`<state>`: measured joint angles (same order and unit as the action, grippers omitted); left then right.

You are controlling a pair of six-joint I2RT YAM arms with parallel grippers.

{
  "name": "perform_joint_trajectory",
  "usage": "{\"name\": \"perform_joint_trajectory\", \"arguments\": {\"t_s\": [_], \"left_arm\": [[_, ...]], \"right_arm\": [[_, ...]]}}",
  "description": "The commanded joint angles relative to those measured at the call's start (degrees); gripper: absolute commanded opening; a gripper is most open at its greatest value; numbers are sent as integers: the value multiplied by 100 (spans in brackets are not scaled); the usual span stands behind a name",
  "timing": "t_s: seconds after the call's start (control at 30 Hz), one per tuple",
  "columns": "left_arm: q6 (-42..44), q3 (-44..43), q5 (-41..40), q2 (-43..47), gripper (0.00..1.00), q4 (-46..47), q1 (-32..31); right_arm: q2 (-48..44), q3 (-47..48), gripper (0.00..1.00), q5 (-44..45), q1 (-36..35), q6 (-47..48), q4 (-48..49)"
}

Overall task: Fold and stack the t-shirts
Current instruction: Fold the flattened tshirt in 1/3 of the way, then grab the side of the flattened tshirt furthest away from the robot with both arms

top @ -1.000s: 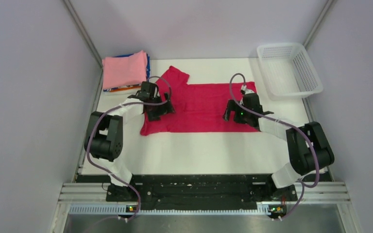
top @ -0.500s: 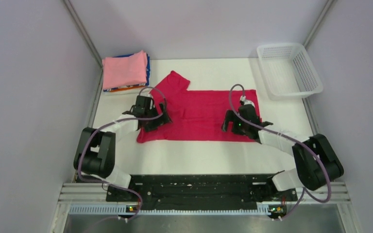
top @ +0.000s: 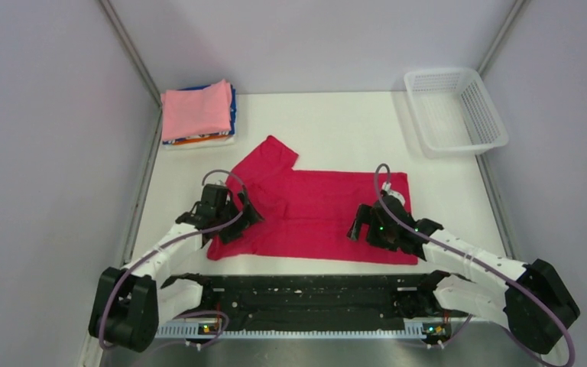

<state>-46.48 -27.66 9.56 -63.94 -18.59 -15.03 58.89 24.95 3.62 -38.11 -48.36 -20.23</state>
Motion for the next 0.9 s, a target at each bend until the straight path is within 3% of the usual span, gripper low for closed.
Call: {"name": "perform_joint_trajectory", "arguments": {"t_s": [0.0,0.27,0.47,0.7,0.87], "left_arm": [[-644,458,-141,356,98,-1225,-283],[-463,-47,-1157,869,99,-2071,-445],[62,-939,-1310,817,99,-1836,-445],[897,-2844,-1875,-458,99,-1021,-436],[1106,-4750,-2254,-2396,99,-1434,-430]], "right_arm": [[-5,-236,99,161,-91,-338,-1092],[19,127,99,859,-92,-42,-1109],[-274,682,99,753,-94,587,-602],[15,1691,99,1396,116,1296,-171],[923,2381,99,828,1503,1447,-19]]}}
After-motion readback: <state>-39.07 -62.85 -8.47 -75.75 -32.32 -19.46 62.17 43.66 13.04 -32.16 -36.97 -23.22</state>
